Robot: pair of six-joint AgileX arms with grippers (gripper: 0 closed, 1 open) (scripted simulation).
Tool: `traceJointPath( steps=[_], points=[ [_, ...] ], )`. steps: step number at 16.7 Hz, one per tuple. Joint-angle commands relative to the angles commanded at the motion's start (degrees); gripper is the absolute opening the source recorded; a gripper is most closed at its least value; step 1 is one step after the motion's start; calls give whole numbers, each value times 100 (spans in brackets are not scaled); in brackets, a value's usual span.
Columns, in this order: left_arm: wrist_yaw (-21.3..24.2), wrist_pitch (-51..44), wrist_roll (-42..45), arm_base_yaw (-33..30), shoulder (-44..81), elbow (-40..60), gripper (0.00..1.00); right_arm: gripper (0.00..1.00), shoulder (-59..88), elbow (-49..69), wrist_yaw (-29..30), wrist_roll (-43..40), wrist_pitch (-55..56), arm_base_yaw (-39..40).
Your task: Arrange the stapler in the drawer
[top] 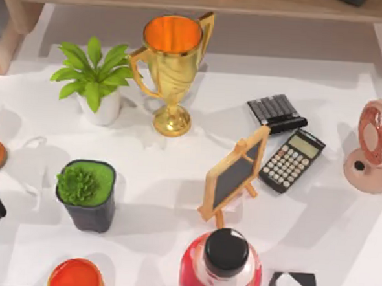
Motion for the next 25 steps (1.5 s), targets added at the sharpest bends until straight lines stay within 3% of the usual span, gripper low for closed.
traceJointPath(
  steps=[5, 10, 17, 25],
  points=[
    [0, 0, 0, 0, 0, 0, 100, 100, -333, -59, -93, -85, 338, 57],
    [0, 0, 0, 0, 0, 0, 100, 100, -1502, -786, -465, -521, 2100, -244],
    [0, 0, 0, 0, 0, 0, 100, 100, -2725, -3509, -1272, -1964, 6807, -1574],
    [0, 0, 0, 0, 0, 0, 100, 100, -3057, -7398, -2428, -4593, 12527, -2888]
  ],
)
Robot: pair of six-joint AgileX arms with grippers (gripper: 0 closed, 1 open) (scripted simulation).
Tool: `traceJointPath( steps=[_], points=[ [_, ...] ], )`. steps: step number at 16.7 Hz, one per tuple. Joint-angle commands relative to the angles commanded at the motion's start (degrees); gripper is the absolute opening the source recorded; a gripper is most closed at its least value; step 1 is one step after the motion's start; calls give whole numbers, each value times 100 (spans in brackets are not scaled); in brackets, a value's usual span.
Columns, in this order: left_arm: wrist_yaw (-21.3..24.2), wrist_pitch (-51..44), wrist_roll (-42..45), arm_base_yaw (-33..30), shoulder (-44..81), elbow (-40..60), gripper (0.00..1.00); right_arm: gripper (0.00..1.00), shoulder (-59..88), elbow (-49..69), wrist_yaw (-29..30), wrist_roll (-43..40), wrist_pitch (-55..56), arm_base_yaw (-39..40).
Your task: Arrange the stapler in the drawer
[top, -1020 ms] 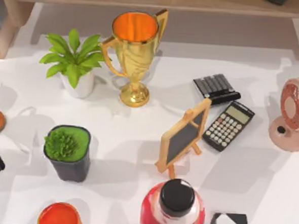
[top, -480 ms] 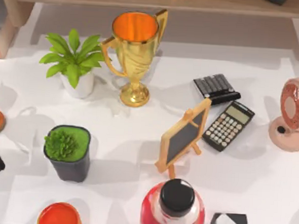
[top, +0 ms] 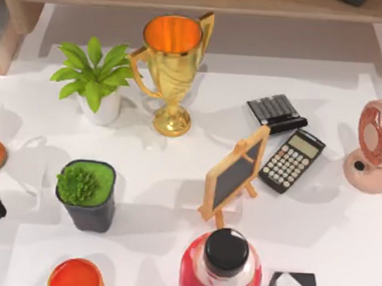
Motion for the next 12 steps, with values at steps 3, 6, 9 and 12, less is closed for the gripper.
traceJointPath(
  steps=[3, 6, 9, 12],
  points=[
    [0, 0, 0, 0, 0, 0, 100, 100, 249, -1097, -457, -950, 1575, 152],
    [0, 0, 0, 0, 0, 0, 100, 100, 569, -1821, -841, -1689, 2647, 579],
    [0, 0, 0, 0, 0, 0, 100, 100, 791, -2113, -1061, -2079, 3176, 947],
    [0, 0, 0, 0, 0, 0, 100, 100, 819, -2135, -1086, -2121, 3234, 999]
  ],
)
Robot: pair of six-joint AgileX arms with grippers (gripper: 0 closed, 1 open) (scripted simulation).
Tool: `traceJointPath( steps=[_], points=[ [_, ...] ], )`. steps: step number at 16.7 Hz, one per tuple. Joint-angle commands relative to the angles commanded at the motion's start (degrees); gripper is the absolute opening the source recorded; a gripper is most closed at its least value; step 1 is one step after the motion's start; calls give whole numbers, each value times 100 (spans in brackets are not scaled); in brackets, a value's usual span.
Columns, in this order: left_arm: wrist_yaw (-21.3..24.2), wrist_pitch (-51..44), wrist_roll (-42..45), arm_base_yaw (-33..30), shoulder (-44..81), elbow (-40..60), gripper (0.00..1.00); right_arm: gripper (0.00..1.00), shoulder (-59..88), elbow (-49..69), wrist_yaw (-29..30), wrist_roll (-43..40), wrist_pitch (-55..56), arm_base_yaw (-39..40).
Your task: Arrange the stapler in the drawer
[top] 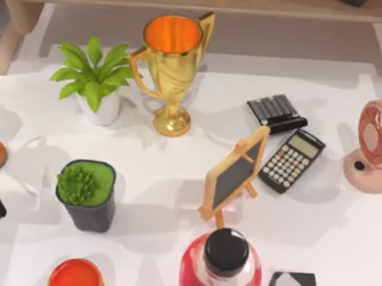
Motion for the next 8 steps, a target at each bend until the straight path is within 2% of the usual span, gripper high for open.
traceJointPath(
  steps=[4, 8],
  points=[
    [0, 0, 0, 0, 0, 0, 100, 100, -7, 33, 18, 6, -29, -2],
    [0, 0, 0, 0, 0, 0, 100, 100, 117, 370, 276, -7, -262, 274]
  ],
)
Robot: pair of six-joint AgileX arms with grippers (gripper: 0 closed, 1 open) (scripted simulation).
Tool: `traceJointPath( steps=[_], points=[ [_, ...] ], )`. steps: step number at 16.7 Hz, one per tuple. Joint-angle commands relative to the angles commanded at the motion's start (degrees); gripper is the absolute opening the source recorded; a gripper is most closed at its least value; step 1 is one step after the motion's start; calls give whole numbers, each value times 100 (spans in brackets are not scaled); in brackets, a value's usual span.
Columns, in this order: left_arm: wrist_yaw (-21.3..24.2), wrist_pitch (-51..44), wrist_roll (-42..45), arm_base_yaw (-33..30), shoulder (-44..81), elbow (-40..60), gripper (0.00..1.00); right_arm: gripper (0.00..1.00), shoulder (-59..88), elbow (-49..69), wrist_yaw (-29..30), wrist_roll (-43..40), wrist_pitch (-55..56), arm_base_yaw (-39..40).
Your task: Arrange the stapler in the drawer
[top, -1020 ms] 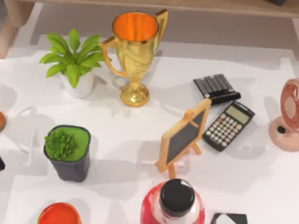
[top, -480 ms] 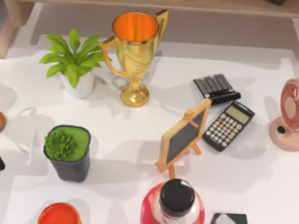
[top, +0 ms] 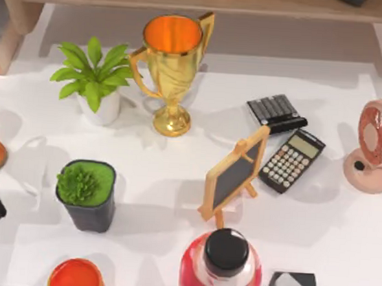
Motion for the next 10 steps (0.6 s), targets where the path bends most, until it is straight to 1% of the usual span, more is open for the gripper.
traceJointPath(
  steps=[5, 10],
  points=[
    [0, 0, 0, 0, 0, 0, 100, 100, 27, 80, 63, 0, -54, 62],
    [0, 0, 0, 0, 0, 0, 100, 62, 27, 80, 63, 0, -54, 62]
  ],
)
